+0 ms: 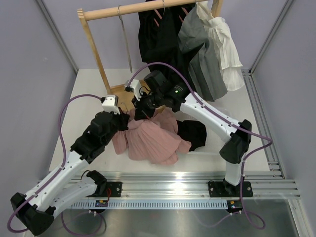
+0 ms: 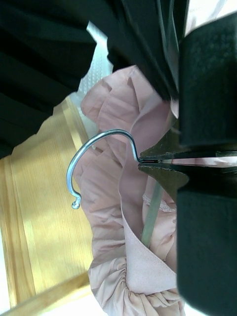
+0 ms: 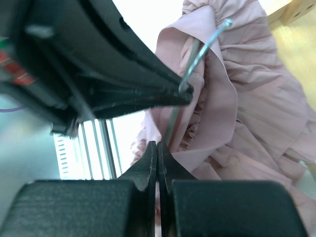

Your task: Remove the skirt from the hanger

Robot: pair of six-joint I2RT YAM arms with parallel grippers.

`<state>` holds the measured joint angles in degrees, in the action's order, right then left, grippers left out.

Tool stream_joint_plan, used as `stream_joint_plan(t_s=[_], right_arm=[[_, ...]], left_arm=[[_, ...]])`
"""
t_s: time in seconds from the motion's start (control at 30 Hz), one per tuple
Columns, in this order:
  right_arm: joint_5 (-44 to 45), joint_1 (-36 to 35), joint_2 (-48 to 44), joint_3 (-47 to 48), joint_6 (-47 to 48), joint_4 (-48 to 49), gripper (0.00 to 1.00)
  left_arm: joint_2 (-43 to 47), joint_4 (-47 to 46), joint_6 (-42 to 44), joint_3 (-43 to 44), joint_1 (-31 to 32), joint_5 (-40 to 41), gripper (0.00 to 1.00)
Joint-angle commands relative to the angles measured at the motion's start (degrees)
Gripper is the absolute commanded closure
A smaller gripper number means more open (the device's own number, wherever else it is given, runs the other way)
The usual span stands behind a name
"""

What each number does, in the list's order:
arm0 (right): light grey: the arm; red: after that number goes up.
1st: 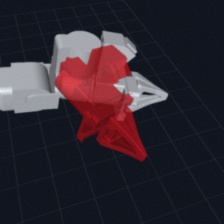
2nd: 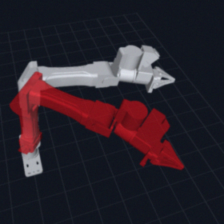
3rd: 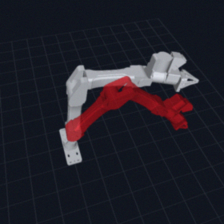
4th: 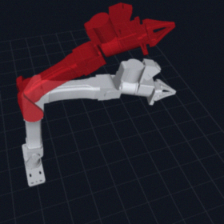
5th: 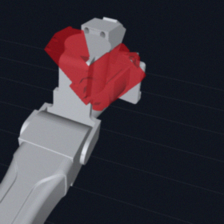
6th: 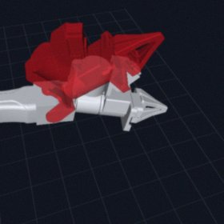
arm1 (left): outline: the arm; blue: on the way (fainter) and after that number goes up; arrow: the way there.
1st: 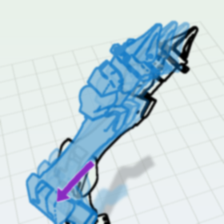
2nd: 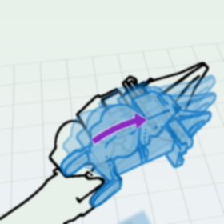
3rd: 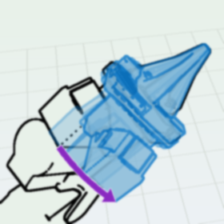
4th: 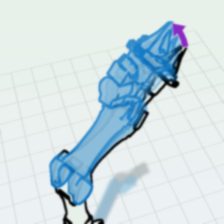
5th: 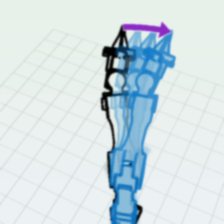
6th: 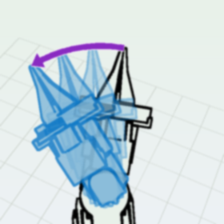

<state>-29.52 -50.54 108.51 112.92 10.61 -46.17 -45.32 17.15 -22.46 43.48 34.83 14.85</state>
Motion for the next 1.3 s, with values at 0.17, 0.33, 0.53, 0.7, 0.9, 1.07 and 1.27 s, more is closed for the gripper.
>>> stream_joint_plan(t_s=[0.17, 0.33, 0.53, 0.7, 0.9, 1.07, 1.27], right_arm=[[0.16, 5.09, -16.11, -8.91, 4.15, 1.35, 1.0], [-0.19, 7.04, -23.5, -18.33, 6.0, 0.73, 1.0], [2.27, 7.65, -28.26, -27.04, 7.49, 2.4, 1.0], [0.96, 7.83, -30.28, -31.09, 9.34, 2.67, 1.0], [1.66, 7.3, -33.27, -38.12, 14.69, 1.88, 1.0], [3.68, 4.41, -37.05, -44.27, 17.07, 3.37, 1.0], [0.87, 0.71, -41.26, -48.06, 19.18, 4.24, 1.0]], left_arm=[[3.39, 0.6, 3.91, 2.83, -2.31, 10.01, 1.0], [4.19, 1.31, 5.41, 4.41, -5.73, 10.2, 1.0], [5.42, 1.57, 4.36, 5.73, -8.99, 7.56, 1.0], [6.03, 3.06, 3.21, 6.35, -10.74, 6.68, 1.0], [6.65, 3.86, 1.98, 7.93, -13.73, 5.46, 1.0], [6.39, 4.56, 0.93, 9.34, -16.8, 2.38, 1.0], [4.63, 5.44, 1.45, 10.92, -18.75, 2.89, 1.0]])
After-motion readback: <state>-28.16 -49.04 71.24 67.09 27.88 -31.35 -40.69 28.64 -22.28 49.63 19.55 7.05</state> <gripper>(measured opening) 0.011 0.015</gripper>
